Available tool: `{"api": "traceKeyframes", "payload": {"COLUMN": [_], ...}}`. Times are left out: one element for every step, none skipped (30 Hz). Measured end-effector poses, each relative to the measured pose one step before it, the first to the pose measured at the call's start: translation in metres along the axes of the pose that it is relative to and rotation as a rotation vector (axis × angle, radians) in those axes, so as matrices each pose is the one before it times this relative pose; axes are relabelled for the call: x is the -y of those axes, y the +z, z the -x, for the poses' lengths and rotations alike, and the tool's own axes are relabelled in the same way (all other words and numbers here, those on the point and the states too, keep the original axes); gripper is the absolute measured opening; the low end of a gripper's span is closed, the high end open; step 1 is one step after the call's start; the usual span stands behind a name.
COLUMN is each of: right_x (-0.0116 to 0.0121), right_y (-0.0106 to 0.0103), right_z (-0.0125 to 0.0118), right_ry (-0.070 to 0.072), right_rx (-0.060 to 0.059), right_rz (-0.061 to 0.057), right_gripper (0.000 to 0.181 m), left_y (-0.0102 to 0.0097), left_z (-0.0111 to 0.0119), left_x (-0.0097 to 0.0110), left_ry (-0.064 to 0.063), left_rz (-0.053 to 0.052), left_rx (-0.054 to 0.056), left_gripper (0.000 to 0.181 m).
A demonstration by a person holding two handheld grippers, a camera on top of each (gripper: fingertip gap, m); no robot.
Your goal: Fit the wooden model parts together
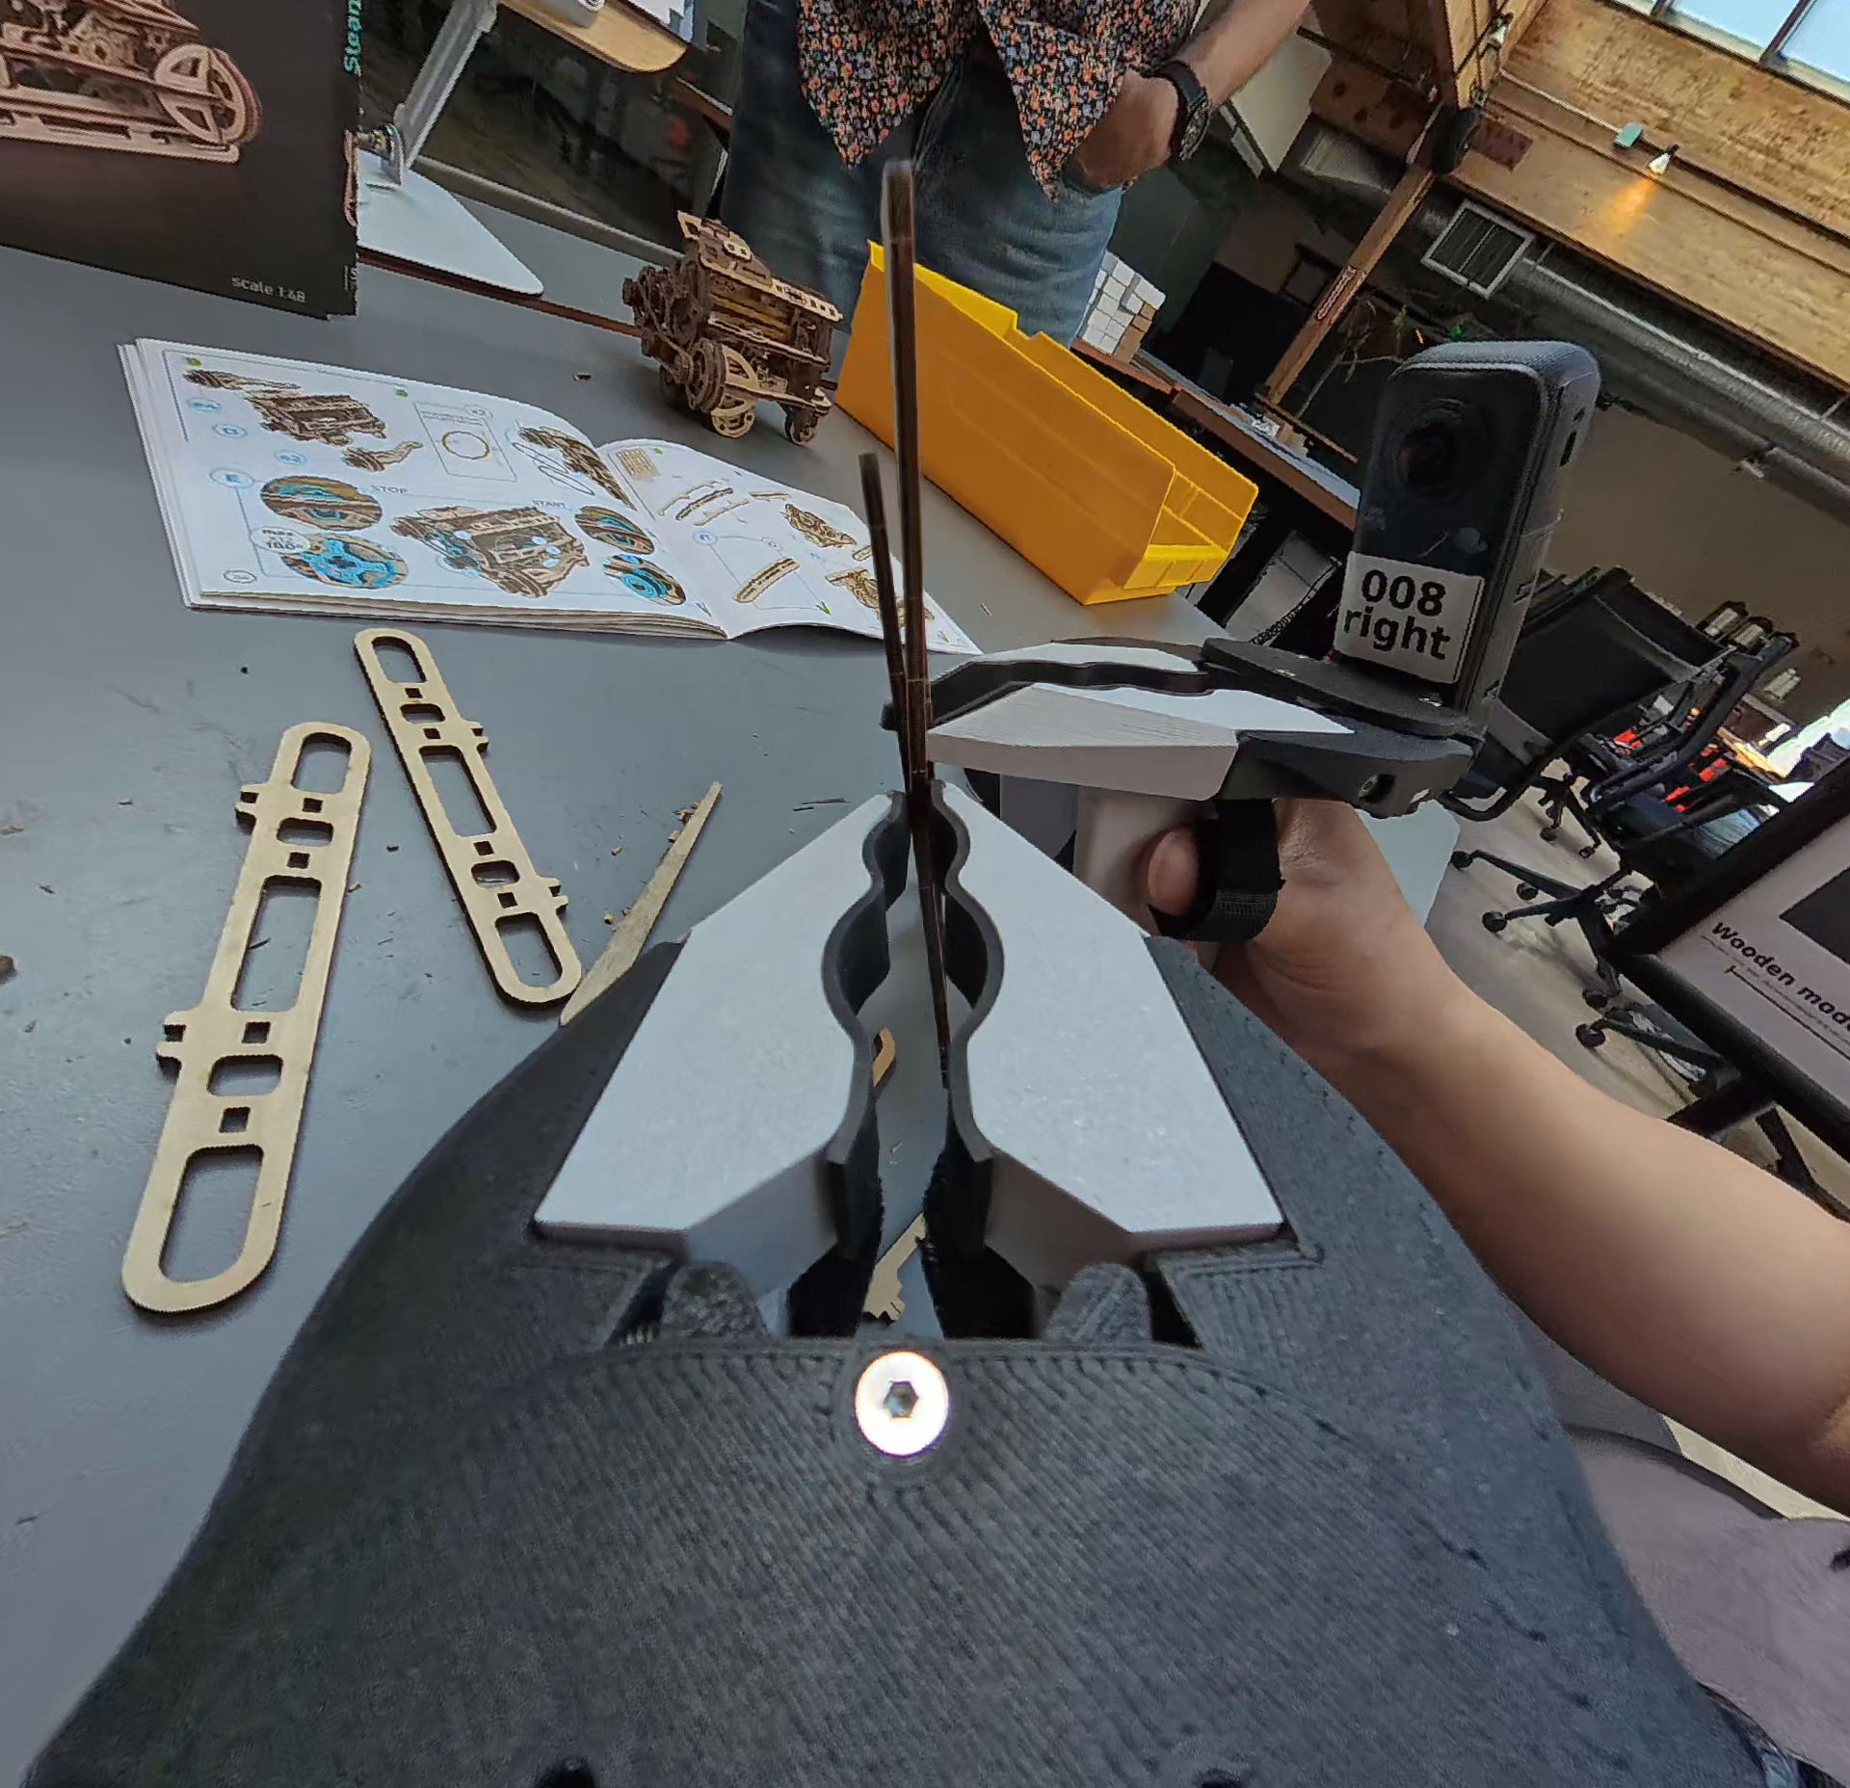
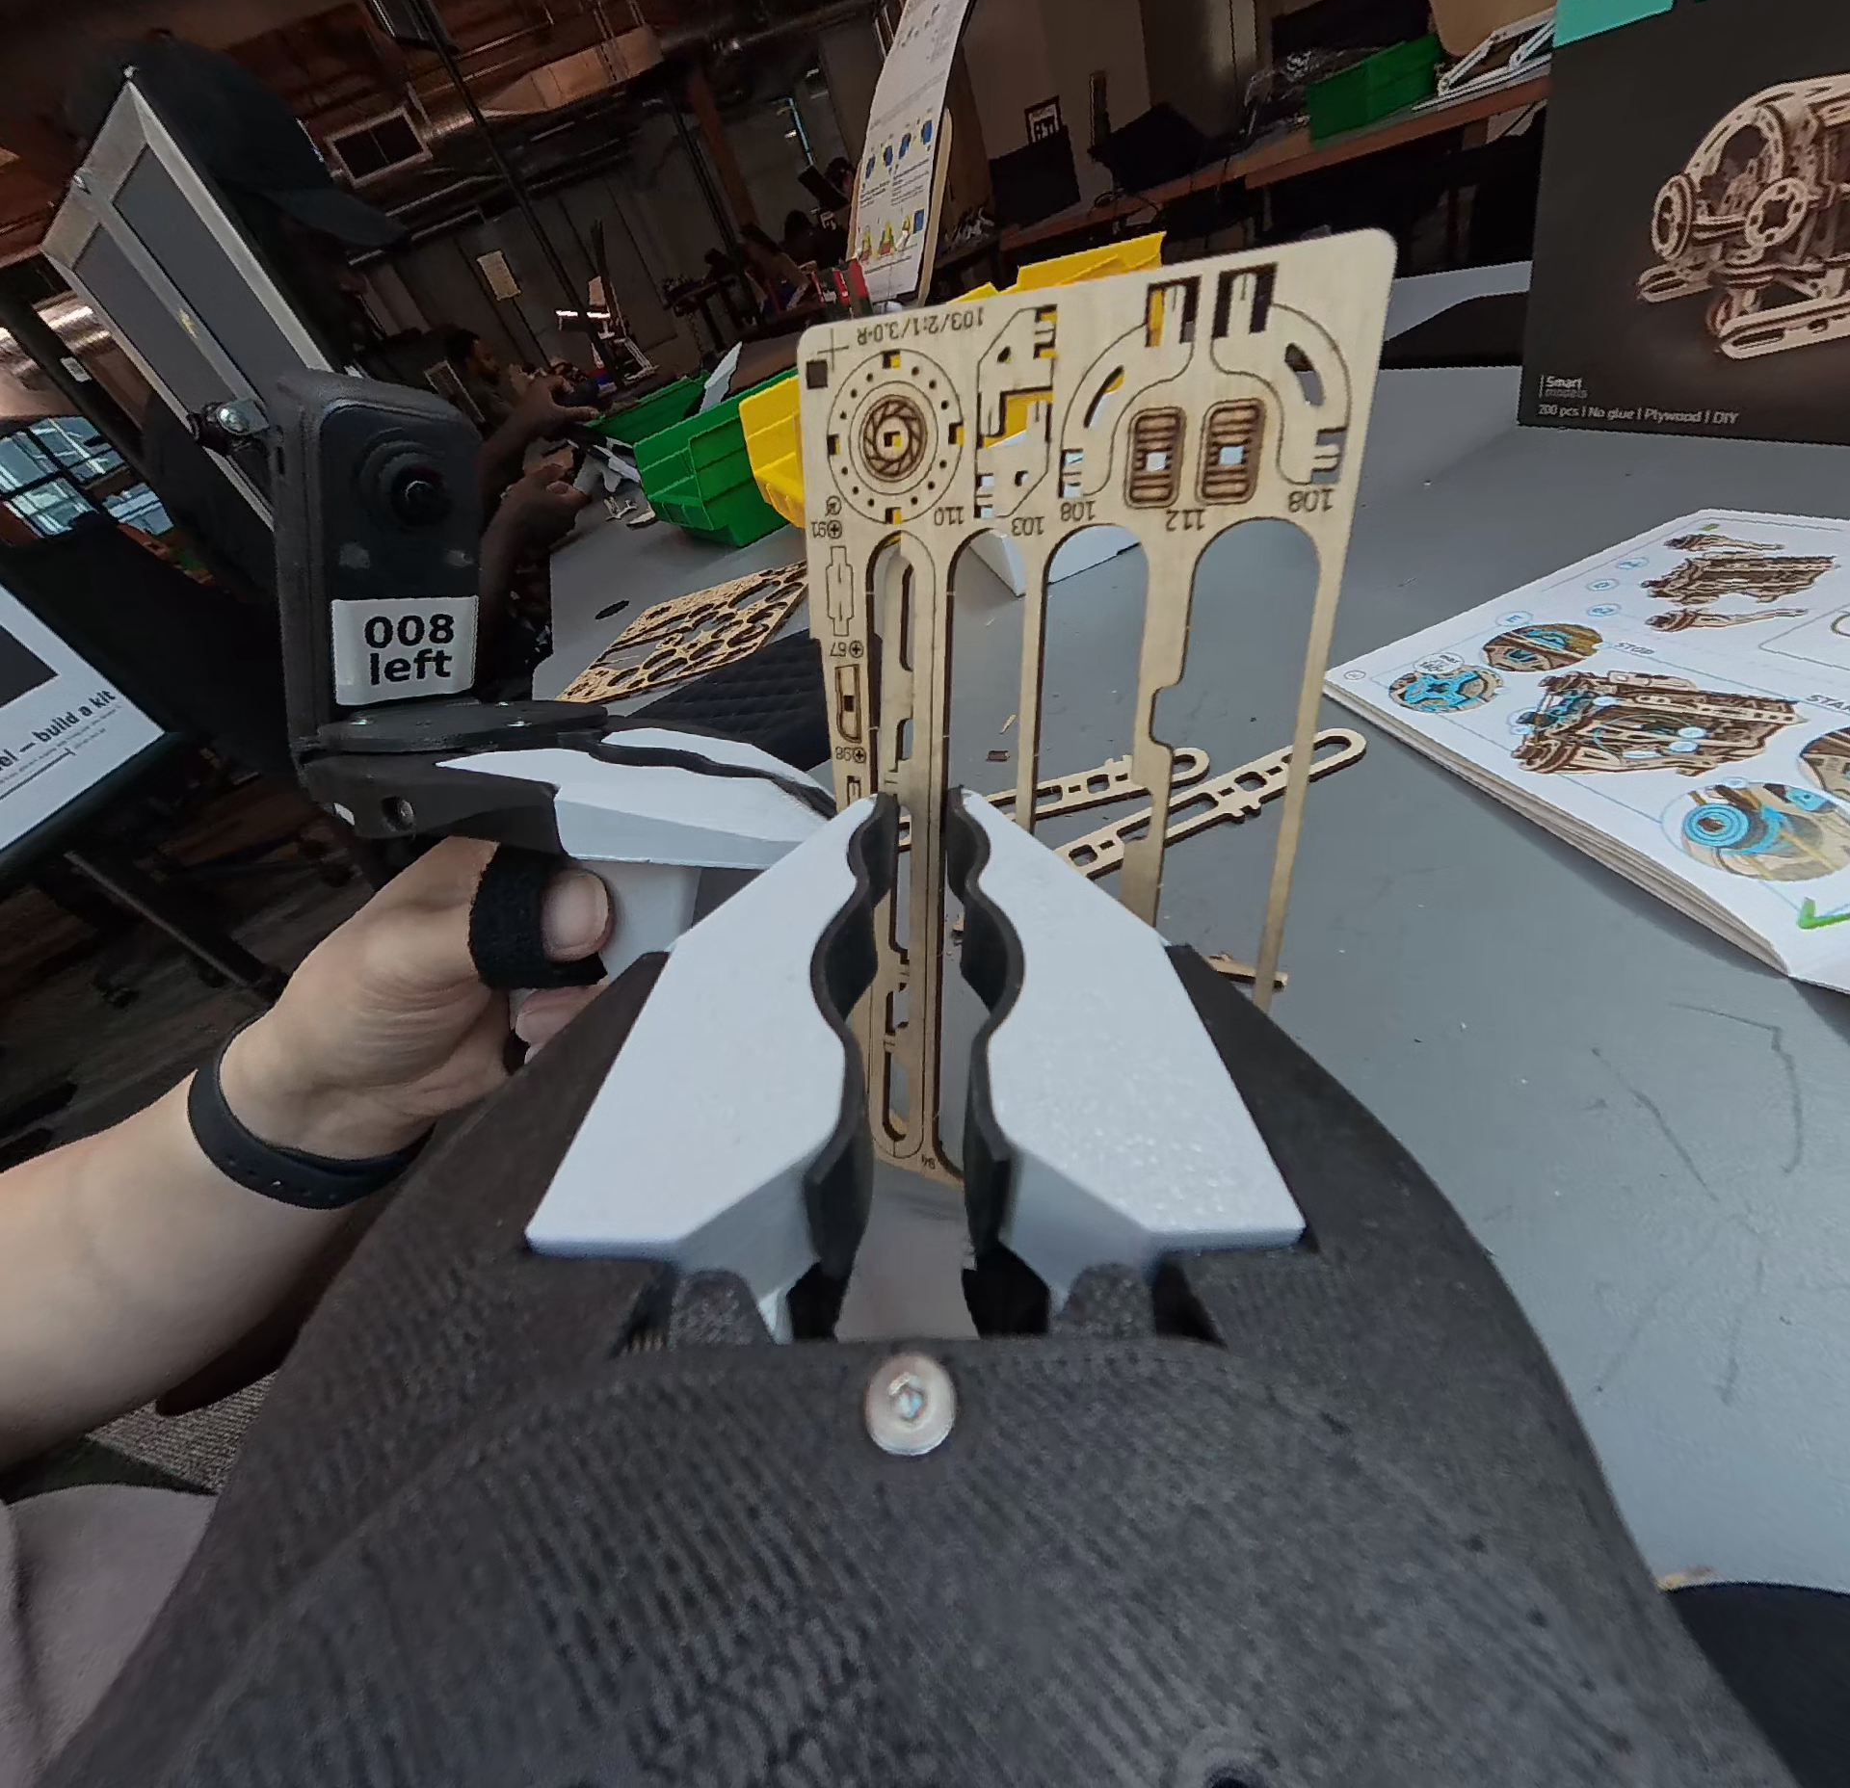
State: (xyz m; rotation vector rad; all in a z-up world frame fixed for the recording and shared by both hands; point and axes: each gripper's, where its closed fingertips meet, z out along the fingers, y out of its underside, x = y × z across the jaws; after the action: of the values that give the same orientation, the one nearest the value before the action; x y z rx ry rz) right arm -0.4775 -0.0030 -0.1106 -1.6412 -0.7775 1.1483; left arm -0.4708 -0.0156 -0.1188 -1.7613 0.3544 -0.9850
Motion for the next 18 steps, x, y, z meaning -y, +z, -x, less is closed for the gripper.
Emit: {"api": "traceKeyframes", "payload": {"right_x": [-0.00056, -0.00007, 0.00025, 0.00019, -0.00011, -0.00004, 0.00006, -0.00015, -0.00034, 0.00003, -0.00022, 0.00003, 0.00025, 0.00033, 0.0002, -0.00005, -0.00016, -0.00022], "right_y": [0.00008, 0.00002, -0.00021, -0.00019, 0.00003, 0.0001, 0.00005, 0.00028, 0.00011, 0.0, -0.00009, -0.0001, -0.0003, -0.00022, -0.00015, 0.00005, 0.00007, -0.00005], "right_z": [0.00001, 0.00057, 0.0011, 0.00112, 0.00102, 0.00061, 0.00051, 0.00028, 0.00008, -0.00012, -0.0002, -0.00008, 0.0001, 0.00022, 0.00024, 0.00004, -0.00016, -0.00019], "right_ry": [-0.0007, -0.006, -0.0119, -0.0136, -0.0097, -0.0062, -0.0019, 0.0002, 0.0024, 0.0035, 0.0037, 0.0043, 0.0044, 0.0024, 0.0003, -0.0011, -0.0017, -0.0015], "right_rx": [-0.0012, -0.0002, 0.0, -0.0005, -0.0002, -0.0001, 0.0018, 0.002, 0.0021, 0.0019, 0.0008, 0.002, 0.0034, 0.0031, 0.0019, -0.0001, -0.002, -0.0021], "right_rz": [0.0021, -0.0013, -0.003, -0.0029, -0.0008, -0.0012, -0.0013, 0.0006, 0.0019, 0.0004, 0.0013, 0.0005, -0.0013, -0.0025, -0.0007, 0.0001, 0.0007, 0.0011], "right_gripper": [0.007, 0.007, 0.007, 0.007, 0.008, 0.008, 0.008, 0.008, 0.008, 0.008, 0.008, 0.008, 0.008, 0.008, 0.008, 0.007, 0.007, 0.007], "left_y": [-0.00023, -0.00058, -0.00061, -0.00064, -0.00048, -0.00055, -0.00039, -0.00025, 0.00003, 0.00014, 0.00016, 0.00006, -0.00011, -0.00014, -0.0002, 0.00004, 0.00009, 0.0003], "left_z": [-0.00001, -0.00027, -0.00074, -0.00038, -0.00031, -0.0003, -0.00024, -0.00003, -0.00022, -0.00026, -0.00013, -0.00035, -0.00051, -0.00055, 0.0, 0.00012, 0.00018, 0.00014], "left_x": [-0.00047, -0.00017, -0.00014, -0.00017, 0.00002, 0.00014, 0.0, -0.00006, -0.00023, -0.00022, 0.00004, 0.00007, 0.00025, 0.00036, 0.00019, 0.0001, -0.00027, -0.00017], "left_ry": [0.0101, 0.0094, 0.0042, -0.003, -0.0101, -0.0121, -0.011, -0.0071, -0.0016, 0.0014, 0.0025, 0.0029, 0.001, -0.0014, -0.003, -0.0021, -0.0007, 0.0009], "left_rz": [0.0035, -0.0002, -0.0009, -0.0006, -0.0013, -0.0018, -0.0011, 0.0008, 0.0015, 0.002, 0.0014, 0.0001, -0.0008, -0.0016, -0.0017, -0.0001, 0.0018, 0.0018], "left_rx": [0.0073, 0.0048, 0.0, -0.0039, -0.0075, -0.0102, -0.0089, -0.0054, -0.0033, -0.0014, -0.0004, -0.002, -0.0047, -0.0054, -0.003, -0.0007, 0.0008, 0.0016], "left_gripper": [0.0, 0.0, 0.0, 0.0, 0.0, 0.0, 0.0, 0.0, 0.0, 0.0, 0.0, 0.0, 0.0, 0.0, 0.0, 0.001, 0.001, 0.0]}}
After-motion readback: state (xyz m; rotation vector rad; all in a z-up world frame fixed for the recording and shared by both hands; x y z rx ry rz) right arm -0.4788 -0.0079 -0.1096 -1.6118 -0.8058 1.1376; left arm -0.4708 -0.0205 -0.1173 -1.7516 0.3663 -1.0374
